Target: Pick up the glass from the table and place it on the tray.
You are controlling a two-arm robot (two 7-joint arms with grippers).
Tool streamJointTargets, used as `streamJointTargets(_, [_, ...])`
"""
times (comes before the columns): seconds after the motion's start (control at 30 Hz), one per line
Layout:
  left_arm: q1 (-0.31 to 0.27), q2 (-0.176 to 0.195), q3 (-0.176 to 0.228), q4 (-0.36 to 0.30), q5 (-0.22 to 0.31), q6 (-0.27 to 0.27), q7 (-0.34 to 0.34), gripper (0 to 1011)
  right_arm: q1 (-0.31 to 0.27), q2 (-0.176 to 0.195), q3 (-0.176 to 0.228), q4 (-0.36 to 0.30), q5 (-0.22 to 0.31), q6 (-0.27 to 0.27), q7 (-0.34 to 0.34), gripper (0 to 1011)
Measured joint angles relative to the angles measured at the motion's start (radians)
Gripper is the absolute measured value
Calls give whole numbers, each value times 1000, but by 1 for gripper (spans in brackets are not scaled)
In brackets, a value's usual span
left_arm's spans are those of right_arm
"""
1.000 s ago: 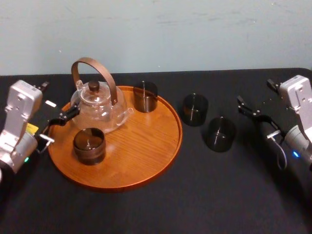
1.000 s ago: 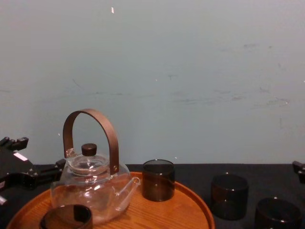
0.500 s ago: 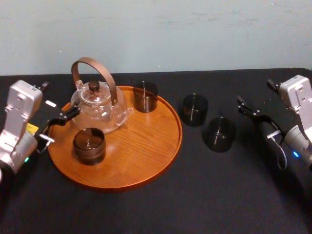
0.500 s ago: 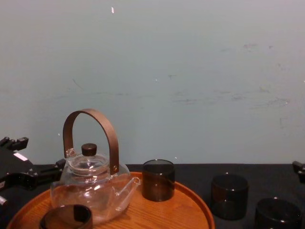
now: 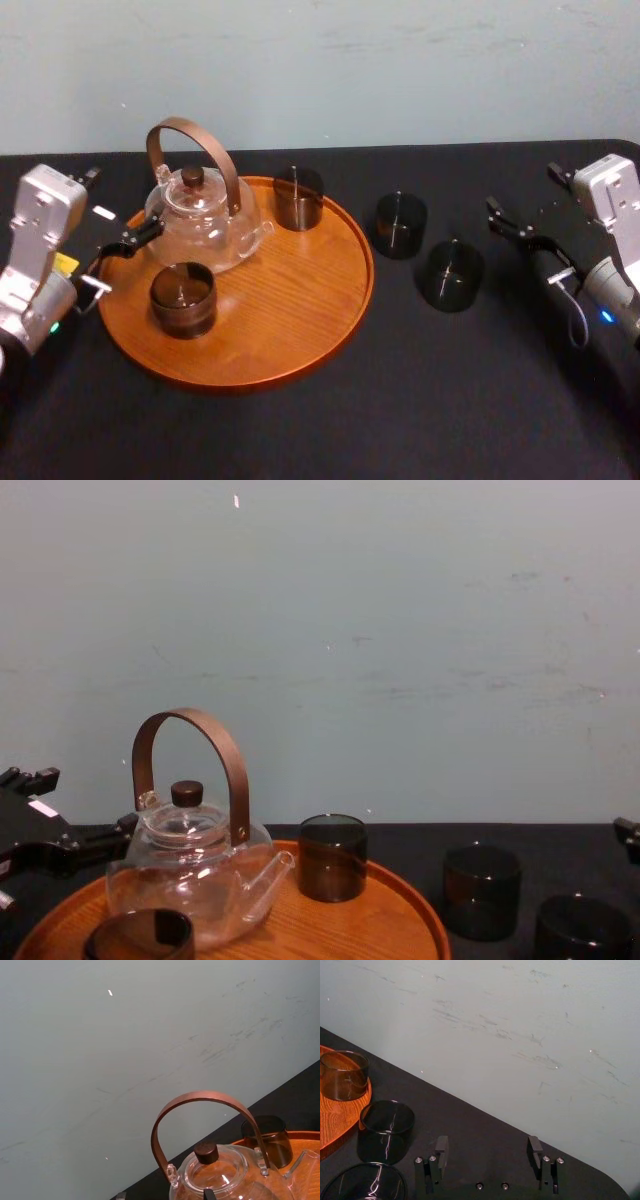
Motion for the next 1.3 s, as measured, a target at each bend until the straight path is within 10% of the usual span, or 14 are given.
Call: streamJointTargets(1.3, [0, 0, 0, 0, 0, 0, 0, 1001, -212, 73, 121, -222, 138, 17, 225, 1002])
